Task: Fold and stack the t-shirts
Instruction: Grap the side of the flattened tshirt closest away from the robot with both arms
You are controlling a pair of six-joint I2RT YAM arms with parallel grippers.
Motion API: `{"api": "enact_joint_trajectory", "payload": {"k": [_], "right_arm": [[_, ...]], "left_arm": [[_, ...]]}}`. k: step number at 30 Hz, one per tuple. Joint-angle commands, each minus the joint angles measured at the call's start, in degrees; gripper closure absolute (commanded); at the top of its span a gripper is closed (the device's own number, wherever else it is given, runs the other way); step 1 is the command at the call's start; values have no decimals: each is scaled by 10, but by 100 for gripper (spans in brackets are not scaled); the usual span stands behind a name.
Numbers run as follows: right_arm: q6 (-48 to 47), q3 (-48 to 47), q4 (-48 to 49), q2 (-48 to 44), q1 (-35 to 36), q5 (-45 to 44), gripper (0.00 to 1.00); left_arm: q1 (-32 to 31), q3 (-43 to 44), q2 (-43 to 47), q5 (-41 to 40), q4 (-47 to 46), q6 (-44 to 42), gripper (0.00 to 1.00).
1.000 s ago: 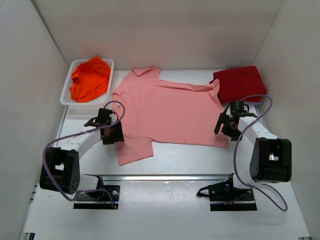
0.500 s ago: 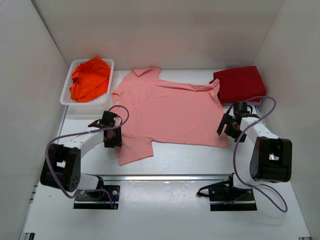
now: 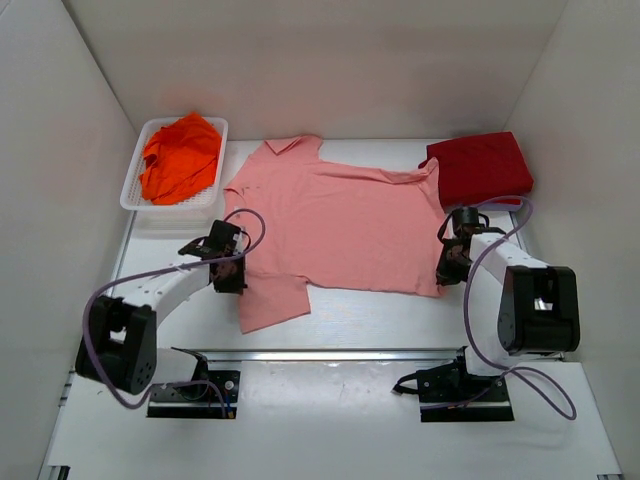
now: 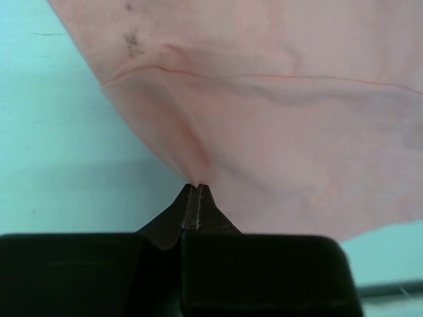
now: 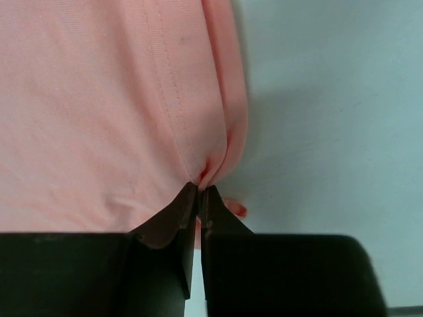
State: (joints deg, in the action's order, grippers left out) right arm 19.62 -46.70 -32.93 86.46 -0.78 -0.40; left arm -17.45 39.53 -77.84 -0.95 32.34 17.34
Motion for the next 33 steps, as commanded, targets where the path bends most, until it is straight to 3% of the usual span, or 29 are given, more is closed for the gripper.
{"api": "enact_joint_trajectory", "payload": {"k": [1, 9, 19, 24, 33], "right_arm": [[-1, -6, -59, -29, -3, 16, 100], [-49, -18, -129, -88, -34, 32, 100], [-70, -27, -194, -175, -52, 40, 100], [-91, -39, -196, -163, -85, 58, 100], [-96, -100, -183, -48, -91, 80, 100]], "left_arm": [[-11, 66, 80, 13, 68, -2, 100], [0, 99, 202, 25, 164, 1, 100], [22, 83, 304, 29, 213, -5, 100], [37, 99, 284, 22, 185, -9, 100], [60, 180, 130, 21, 115, -32, 100]]}}
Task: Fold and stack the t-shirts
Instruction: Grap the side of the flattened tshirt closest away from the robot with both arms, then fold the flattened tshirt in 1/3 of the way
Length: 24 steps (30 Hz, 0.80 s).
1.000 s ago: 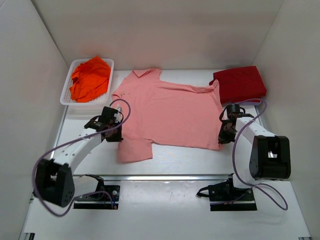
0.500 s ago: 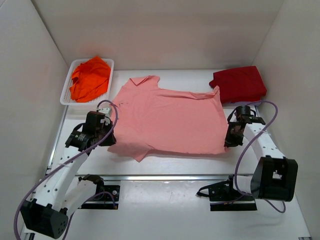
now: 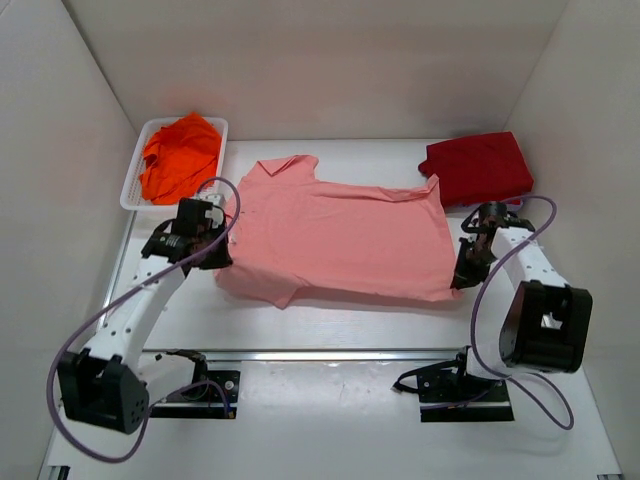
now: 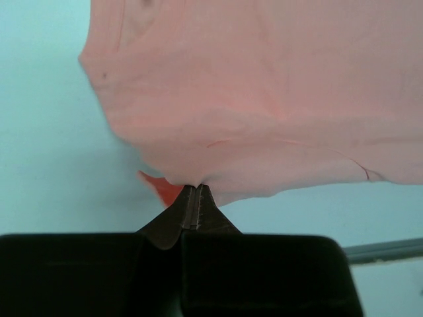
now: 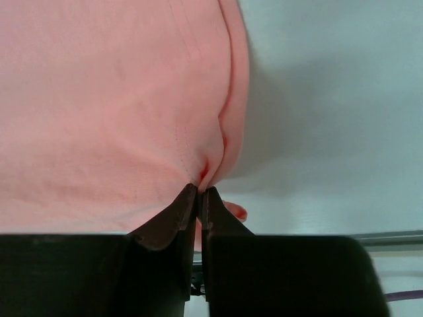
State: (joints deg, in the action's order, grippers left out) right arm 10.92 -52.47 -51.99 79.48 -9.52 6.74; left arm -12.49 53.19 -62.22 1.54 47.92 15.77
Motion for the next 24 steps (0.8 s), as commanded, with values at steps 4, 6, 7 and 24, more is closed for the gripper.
{"api": "enact_joint_trajectory", "payload": {"k": [4, 6, 7, 24], "right_arm": [[-13, -103, 4, 95, -10, 21, 99], [-13, -127, 3, 131, -10, 26, 100], [-15, -142, 6, 150, -10, 31, 100], [8, -227, 50, 233, 10, 6, 47]], "left_arm": [[15, 94, -99, -6, -53, -24, 100], [19, 110, -134, -4, -59, -27, 100], [19, 121, -150, -7, -65, -29, 100], [30, 195, -339, 2, -139, -22, 100]]}}
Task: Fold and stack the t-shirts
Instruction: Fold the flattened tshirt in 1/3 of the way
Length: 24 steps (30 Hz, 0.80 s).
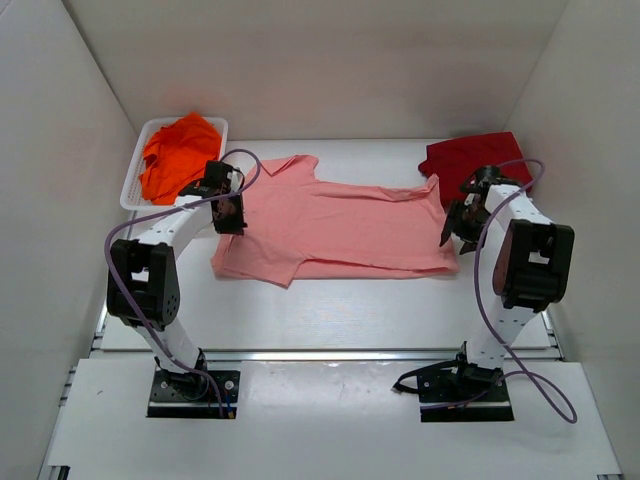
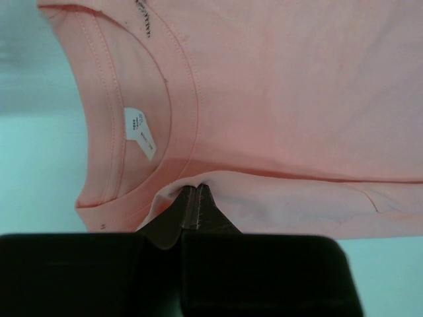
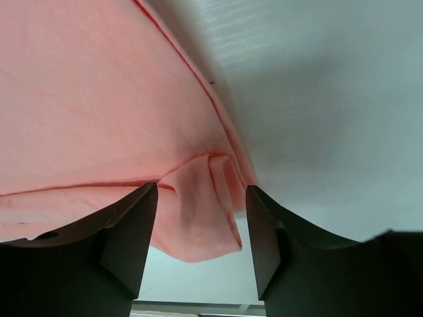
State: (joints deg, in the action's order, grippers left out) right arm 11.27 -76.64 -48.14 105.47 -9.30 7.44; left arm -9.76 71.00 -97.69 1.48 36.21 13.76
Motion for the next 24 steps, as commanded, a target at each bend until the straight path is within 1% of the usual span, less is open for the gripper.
{"api": "enact_joint_trajectory", "payload": {"k": [1, 4, 9, 11, 12, 13, 14, 16, 21, 24], "right_arm": [[9, 20, 9, -26, 9, -6, 46], [19, 32, 12, -47, 22, -34, 44], [22, 60, 3, -78, 23, -37, 39], [22, 75, 5, -88, 21, -33, 39], [23, 90, 10, -94, 20, -27, 42], [24, 105, 20, -102, 14, -10, 49], [24, 109, 18, -102, 12, -13, 49], [27, 115, 21, -106, 14, -25, 48], [27, 134, 30, -110, 2, -8, 42], [29, 144, 34, -112, 2, 3, 43]], "left_arm": [[5, 12, 17, 3, -25, -4, 100], [2, 5, 22, 2, -25, -5, 100], [1, -2, 26, 4, -22, -7, 100], [0, -3, 29, 4, -28, -8, 100], [0, -5, 36, 4, -28, -6, 100], [2, -9, 39, 2, -25, -7, 100], [6, -9, 43, 4, -23, -8, 100], [4, -15, 48, 2, -25, -7, 100], [4, -24, 58, 5, -26, -8, 100], [2, -26, 62, 4, -21, -7, 100]]}}
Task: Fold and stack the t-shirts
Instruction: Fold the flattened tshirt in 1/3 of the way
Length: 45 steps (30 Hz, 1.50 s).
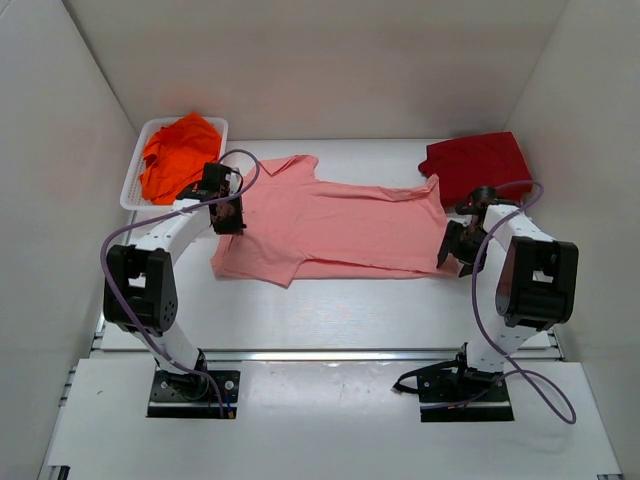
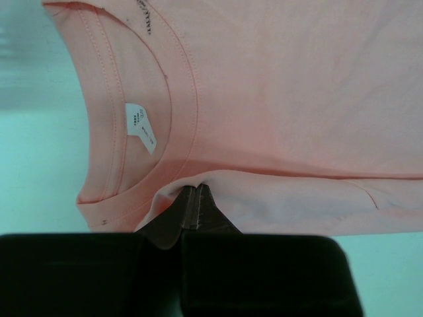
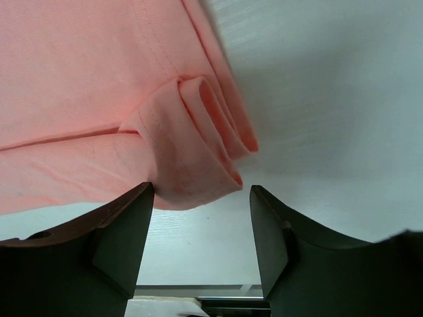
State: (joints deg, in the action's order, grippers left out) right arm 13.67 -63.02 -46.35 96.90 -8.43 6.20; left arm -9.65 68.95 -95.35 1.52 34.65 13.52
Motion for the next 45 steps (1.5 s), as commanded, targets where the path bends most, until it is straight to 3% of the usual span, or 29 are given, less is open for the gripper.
{"api": "enact_joint_trajectory", "payload": {"k": [1, 2, 4, 6, 7, 18, 30, 36, 45], "right_arm": [[7, 18, 21, -29, -11, 22, 43], [9, 16, 29, -35, -12, 25, 48], [12, 32, 41, -44, -23, 43, 79], [14, 34, 45, -50, -35, 57, 98], [16, 34, 44, -49, -36, 58, 100], [11, 24, -23, -166, -34, 55, 99], [30, 129, -137, -337, 27, 23, 100], [26, 163, -156, -372, 28, 18, 99], [28, 142, -179, -347, 34, -9, 100]], "left_arm": [[-1, -4, 39, 2, -7, -4, 100], [2, -7, 40, 4, -10, -5, 100], [-1, -7, 41, 3, -11, -3, 100], [-4, -9, 43, 2, -11, -2, 100], [-2, -7, 42, 1, -7, -3, 100], [-12, -19, 104, 9, 23, -2, 100], [-34, -160, 353, 32, 101, 17, 100], [-35, -210, 389, 45, 105, 26, 100], [-19, -228, 418, 42, 129, 11, 100]]}}
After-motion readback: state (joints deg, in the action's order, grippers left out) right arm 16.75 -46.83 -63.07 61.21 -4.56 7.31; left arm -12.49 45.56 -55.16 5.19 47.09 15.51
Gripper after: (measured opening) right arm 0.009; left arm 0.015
